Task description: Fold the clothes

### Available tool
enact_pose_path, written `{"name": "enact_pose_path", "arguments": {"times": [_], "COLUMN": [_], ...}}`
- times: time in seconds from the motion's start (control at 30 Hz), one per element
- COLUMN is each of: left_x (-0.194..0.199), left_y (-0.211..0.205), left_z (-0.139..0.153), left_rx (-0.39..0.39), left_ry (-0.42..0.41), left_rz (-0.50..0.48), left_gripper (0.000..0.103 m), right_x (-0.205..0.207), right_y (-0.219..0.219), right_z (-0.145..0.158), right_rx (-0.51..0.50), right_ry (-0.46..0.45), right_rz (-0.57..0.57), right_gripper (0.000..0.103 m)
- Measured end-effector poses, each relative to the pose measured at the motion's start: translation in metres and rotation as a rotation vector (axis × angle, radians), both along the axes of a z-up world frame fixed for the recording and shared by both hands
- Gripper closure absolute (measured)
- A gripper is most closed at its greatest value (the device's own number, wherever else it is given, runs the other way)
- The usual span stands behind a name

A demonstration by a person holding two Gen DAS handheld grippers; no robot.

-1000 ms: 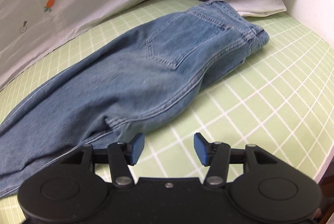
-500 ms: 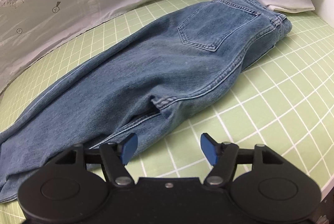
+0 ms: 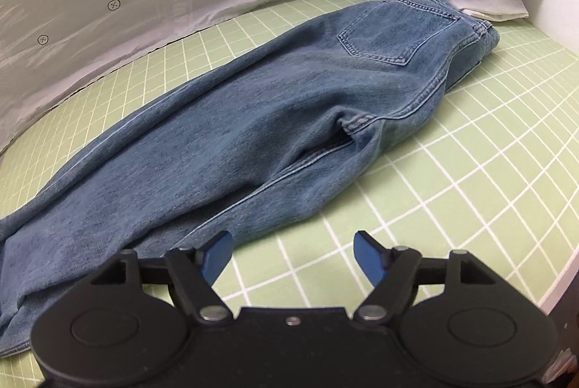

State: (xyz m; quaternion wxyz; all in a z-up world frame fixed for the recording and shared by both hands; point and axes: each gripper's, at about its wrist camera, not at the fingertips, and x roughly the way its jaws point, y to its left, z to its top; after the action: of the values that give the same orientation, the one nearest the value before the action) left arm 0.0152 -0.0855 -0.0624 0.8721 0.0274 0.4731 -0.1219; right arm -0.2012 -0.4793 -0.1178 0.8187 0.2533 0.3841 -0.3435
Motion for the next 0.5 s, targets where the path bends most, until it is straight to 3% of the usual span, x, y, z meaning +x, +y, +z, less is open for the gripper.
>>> {"name": "enact_pose_path", "arguments": {"times": [0.03, 0.1, 0.13, 0.3, 0.5], "left_x": [0.006, 0.019, 0.026, 0.071, 0.158], "left_y": [0.0, 0.003, 0.004, 0.018, 0.038], "left_z": [-0.001, -0.001, -0.001, 0.015, 0.028], "left_rx": [-0.002, -0.008, -0.002, 0.004, -0.003], "left_ry": [0.003, 0.008, 0.007, -0.062, -0.116], "left_rz": [-0.022, -0.06, -0.074, -0.088, 0.018], "left_gripper": [0.059, 0.079, 0.096, 0.099, 0.096], "right_x": [0.003, 0.009, 0.013, 0.036, 0.064], "right_y": [0.004, 0.012, 0.014, 0.021, 0.019], "right_z": [-0.001, -0.003, -0.003, -0.005, -0.006], "right_rx": [0.003, 0.002, 0.0, -0.009, -0.031], "right_ry": [0.001, 0.007, 0.007, 0.011, 0.048], "right_rz": [-0.015, -0.039, -0.052, -0.101, -0.129], "right_gripper": [0.028, 0.028, 0.028, 0.028, 0.028]}}
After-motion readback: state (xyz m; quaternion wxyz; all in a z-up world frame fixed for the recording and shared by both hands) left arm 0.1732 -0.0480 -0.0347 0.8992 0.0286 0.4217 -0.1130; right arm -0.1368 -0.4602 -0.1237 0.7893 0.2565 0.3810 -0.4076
